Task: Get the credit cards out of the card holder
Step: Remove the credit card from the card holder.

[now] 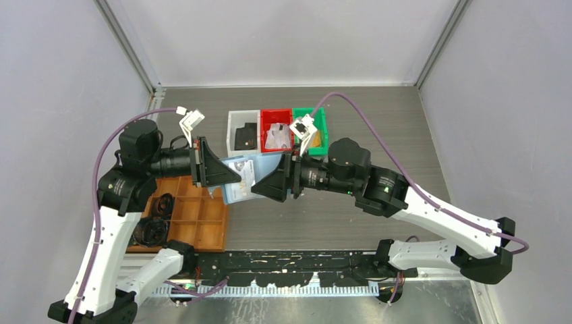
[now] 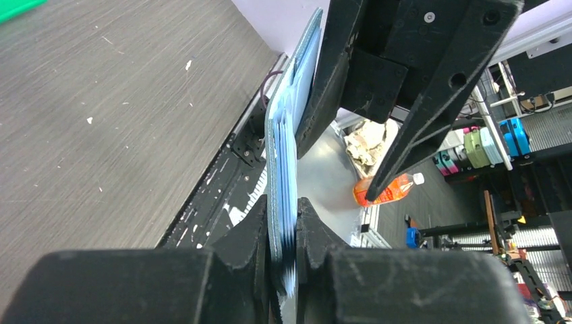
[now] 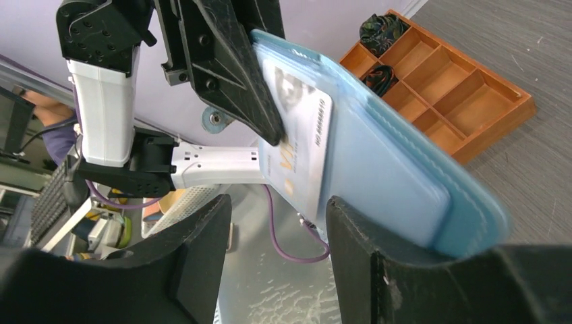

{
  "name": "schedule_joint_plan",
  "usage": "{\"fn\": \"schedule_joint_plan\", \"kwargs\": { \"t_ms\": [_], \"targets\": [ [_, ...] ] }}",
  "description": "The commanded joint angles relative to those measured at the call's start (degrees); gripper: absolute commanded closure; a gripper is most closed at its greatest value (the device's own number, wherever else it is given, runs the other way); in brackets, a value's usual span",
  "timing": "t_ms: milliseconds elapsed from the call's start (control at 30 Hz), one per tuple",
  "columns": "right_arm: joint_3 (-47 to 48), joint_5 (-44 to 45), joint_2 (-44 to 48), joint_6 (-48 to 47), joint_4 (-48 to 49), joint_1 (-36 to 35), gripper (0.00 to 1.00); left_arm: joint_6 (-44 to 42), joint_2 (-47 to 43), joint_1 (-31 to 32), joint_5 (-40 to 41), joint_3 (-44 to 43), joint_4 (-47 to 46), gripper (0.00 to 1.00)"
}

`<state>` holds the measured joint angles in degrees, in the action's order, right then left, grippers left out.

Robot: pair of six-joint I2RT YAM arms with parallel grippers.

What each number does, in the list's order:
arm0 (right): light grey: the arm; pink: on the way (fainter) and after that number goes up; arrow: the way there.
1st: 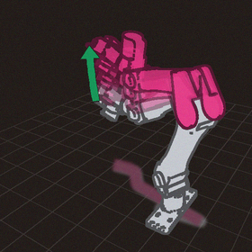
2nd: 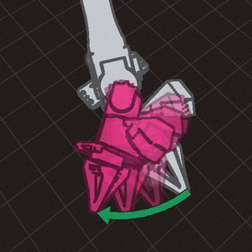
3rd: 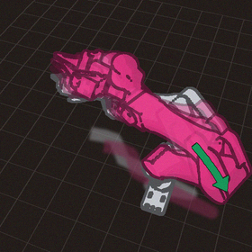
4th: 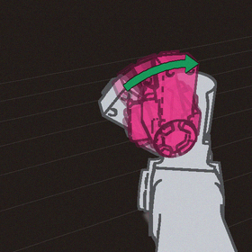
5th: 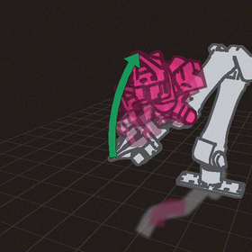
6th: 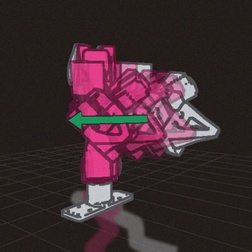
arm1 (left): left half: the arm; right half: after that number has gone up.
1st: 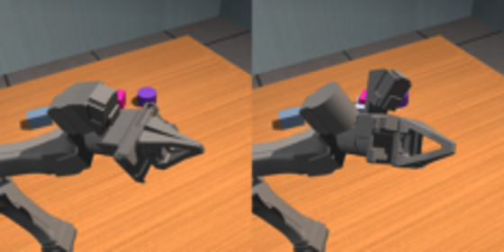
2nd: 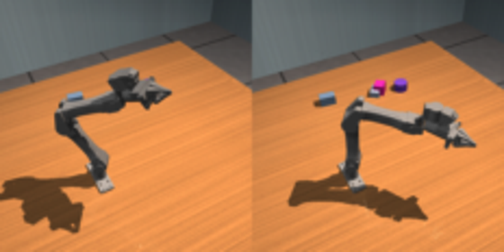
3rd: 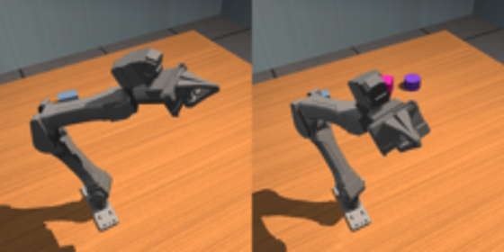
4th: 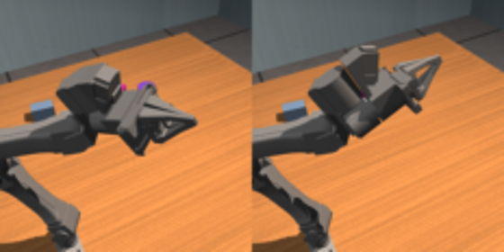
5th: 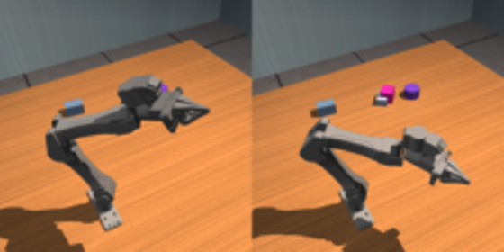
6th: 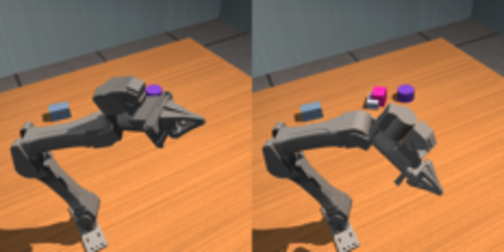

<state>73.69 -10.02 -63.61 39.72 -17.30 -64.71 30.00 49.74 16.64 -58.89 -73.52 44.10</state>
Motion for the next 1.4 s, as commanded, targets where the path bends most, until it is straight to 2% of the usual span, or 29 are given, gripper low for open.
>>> {"fn": "schedule_joint_plan", "kwargs": {
  "t_ms": [0, 367, 800, 967, 1100, 1267, 1367],
  "targets": [
    [-3.52, -0.93, 3.75, 3.03, 5.06, 1.54, 0.41, 2.57, -0.52, -0.03, -4.93, -2.76, -3.17, 1.00],
    [-2.86, -3.22, 0.41, 3.22, 10.04, 2.77, 0.44, 7.75, -0.77, -0.01, -6.37, -2.25, -6.88, 1.00],
    [-9.55, -5.81, -2.22, 11.43, 25.60, 4.61, 0.54, 12.54, -0.33, 0.02, -6.41, -1.01, -10.24, 0.97],
    [-12.33, -5.42, -2.75, 13.08, 27.94, 5.07, 0.55, 12.73, 0.08, -0.03, -6.34, -1.49, -10.17, 0.87],
    [-16.72, -5.19, -3.69, 17.43, 35.12, 5.87, 0.57, 14.92, 0.11, -0.02, -6.18, -1.19, -11.64, 0.78],
    [-19.08, -4.46, -4.67, 20.58, 41.47, 5.92, 0.60, 19.48, -0.31, -0.01, -8.12, 0.87, -16.78, 0.91],
    [-20.50, -3.60, -4.15, 20.90, 42.09, 6.04, 0.60, 21.35, -0.46, 0.00, -9.01, 1.00, -19.02, 0.92]
  ]
}}
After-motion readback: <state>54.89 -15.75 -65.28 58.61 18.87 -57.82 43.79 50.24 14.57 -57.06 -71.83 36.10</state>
